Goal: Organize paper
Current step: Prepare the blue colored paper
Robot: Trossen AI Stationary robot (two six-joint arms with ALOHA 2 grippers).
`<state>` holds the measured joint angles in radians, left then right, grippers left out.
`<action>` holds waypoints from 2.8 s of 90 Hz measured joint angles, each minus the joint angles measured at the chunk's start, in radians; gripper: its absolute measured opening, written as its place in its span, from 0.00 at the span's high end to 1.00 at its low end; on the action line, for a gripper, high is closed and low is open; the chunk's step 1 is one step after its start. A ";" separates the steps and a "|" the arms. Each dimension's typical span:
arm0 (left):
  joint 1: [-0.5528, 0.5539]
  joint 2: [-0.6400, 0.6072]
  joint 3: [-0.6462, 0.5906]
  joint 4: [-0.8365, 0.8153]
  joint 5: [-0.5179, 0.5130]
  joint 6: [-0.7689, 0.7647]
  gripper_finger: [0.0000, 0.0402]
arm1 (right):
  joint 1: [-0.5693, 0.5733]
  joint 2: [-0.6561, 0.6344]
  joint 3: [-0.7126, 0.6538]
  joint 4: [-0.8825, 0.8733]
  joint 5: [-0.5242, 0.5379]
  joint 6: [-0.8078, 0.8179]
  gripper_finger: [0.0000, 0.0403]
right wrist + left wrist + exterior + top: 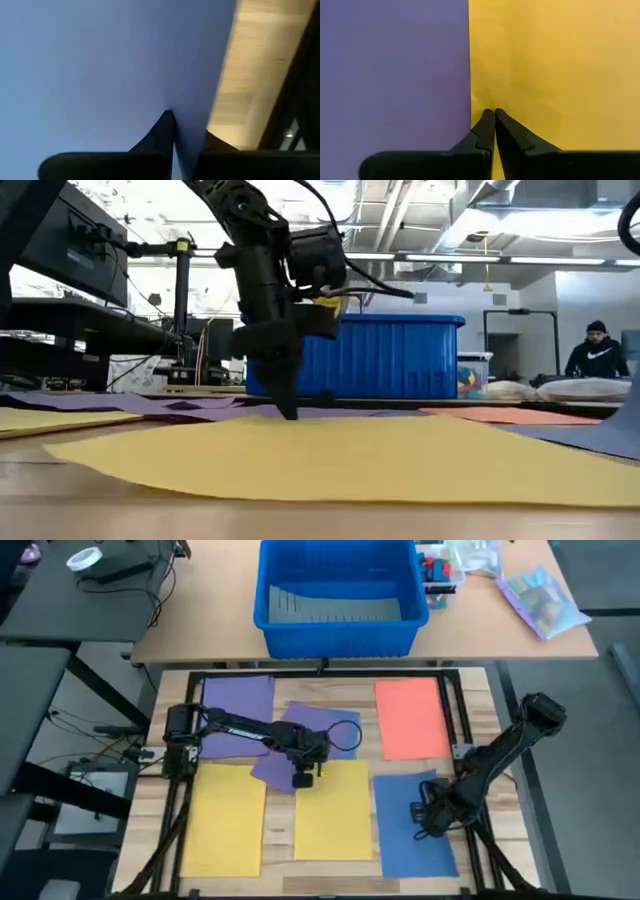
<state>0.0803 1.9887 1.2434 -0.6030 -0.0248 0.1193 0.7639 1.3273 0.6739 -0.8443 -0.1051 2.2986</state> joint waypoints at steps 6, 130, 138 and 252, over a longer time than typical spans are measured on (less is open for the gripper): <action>0.000 -0.010 -0.001 0.000 -0.002 0.008 1.00 | -0.001 0.000 0.000 -0.013 0.001 0.000 1.00; 0.000 -0.016 0.000 0.016 0.016 -0.037 1.00 | 0.006 0.038 0.178 -0.307 -0.038 -0.090 0.64; 0.000 -0.016 0.000 0.018 0.015 -0.037 1.00 | 0.007 0.035 0.190 -0.147 0.134 -0.173 0.64; 0.000 -0.016 0.001 -0.026 0.015 -0.034 1.00 | -0.031 0.332 0.155 0.057 0.135 -0.228 1.00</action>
<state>0.0807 1.9728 1.2446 -0.6292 -0.0101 0.0856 0.7334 1.6592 0.8286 -0.7872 0.0303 2.0708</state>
